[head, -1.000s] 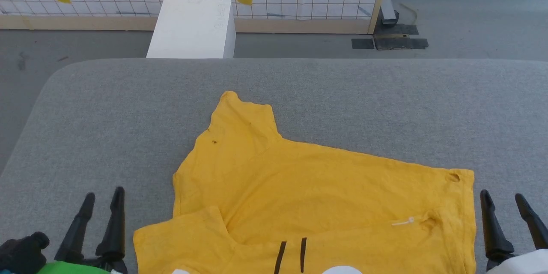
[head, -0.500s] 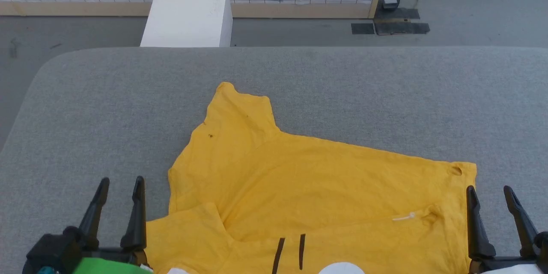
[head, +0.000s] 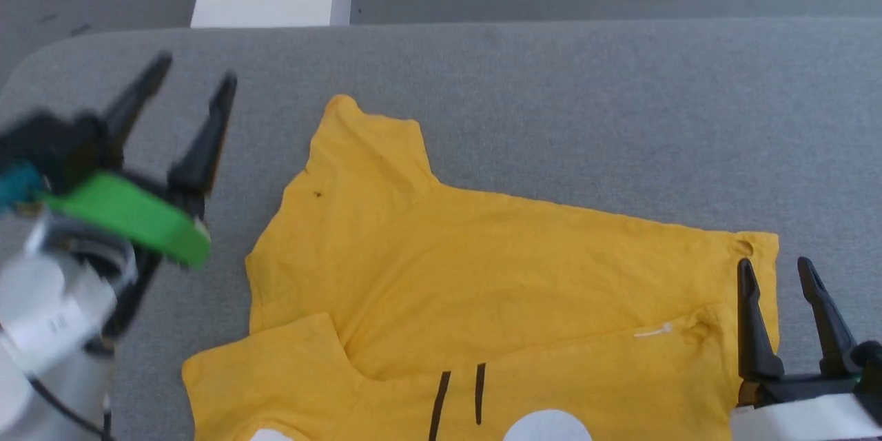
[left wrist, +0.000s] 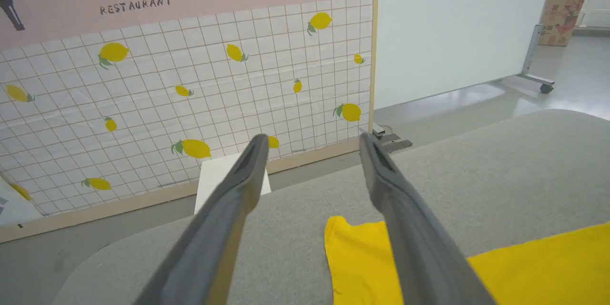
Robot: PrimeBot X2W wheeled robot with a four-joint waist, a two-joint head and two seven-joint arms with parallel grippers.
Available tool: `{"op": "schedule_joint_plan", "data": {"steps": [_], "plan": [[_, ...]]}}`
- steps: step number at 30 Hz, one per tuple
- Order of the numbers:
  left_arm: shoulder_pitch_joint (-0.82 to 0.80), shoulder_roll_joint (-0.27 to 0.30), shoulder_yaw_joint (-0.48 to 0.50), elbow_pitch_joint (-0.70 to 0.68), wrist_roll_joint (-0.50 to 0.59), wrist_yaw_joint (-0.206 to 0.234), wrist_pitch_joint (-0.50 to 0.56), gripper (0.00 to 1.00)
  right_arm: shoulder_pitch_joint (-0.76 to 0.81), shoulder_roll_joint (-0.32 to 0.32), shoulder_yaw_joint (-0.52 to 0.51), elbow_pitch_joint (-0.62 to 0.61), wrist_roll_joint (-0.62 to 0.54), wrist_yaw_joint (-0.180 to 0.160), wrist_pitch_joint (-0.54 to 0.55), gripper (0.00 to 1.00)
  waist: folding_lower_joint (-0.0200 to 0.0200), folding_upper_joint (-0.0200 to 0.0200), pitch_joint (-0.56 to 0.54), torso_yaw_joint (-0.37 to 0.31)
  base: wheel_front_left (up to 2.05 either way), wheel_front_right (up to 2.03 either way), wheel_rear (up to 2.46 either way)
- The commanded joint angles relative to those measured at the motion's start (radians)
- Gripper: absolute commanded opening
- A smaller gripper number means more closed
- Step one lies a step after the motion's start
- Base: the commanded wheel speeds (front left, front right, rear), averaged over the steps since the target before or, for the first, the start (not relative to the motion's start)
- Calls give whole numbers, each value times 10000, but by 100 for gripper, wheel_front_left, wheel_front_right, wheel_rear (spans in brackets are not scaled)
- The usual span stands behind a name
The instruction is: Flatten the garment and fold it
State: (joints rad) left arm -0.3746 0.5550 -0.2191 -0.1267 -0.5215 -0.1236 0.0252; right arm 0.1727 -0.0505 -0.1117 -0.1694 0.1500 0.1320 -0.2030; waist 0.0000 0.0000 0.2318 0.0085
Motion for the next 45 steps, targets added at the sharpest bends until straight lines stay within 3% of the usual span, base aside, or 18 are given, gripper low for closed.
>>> {"op": "schedule_joint_plan", "data": {"steps": [1,8,13,19,23,32,33,34,38,45], "plan": [[-695,105,-229,125,-527,-63,240,100,-252,3,64,-22,-1,-13,-68,100,0,0,676,-159,0,0,0],[-3577,1191,-1957,1218,-2387,-68,1507,100,-870,3,419,43,-17,-13,-237,100,0,0,1793,-590,0,0,0],[-4495,1901,-3321,2023,-3218,-69,2143,100,-1129,3,624,206,-33,-13,-346,100,0,0,2333,-948,0,0,0],[-5127,2313,-4487,2844,-4411,-70,2985,100,-1227,3,723,352,22,-13,-454,100,0,0,2727,-1360,0,0,0],[-5346,2589,-4953,3073,-5169,-70,3492,100,-1230,3,768,393,84,-13,-499,100,0,0,2909,-1588,0,0,0],[-5504,3194,-5442,3787,-5632,-70,3692,100,-1242,3,826,328,291,-13,-561,100,0,0,3293,-2020,0,0,0],[-5444,3183,-5508,3865,-5829,-70,3860,45,-1227,3,798,321,309,-13,-566,100,0,0,3308,-2034,0,0,0],[-5393,3185,-5569,3882,-5997,-70,4021,4,-1215,3,782,315,320,-13,-569,100,0,0,3319,-2040,0,0,0],[-5319,3255,-5756,3588,-6481,-70,4301,0,-1236,3,694,270,297,-13,-578,100,0,0,3329,-2007,0,0,0],[-5303,3219,-5840,3497,-6583,-71,3638,0,-1948,3,614,-239,-301,-13,-44,100,0,0,3162,-1816,0,0,0]]}}
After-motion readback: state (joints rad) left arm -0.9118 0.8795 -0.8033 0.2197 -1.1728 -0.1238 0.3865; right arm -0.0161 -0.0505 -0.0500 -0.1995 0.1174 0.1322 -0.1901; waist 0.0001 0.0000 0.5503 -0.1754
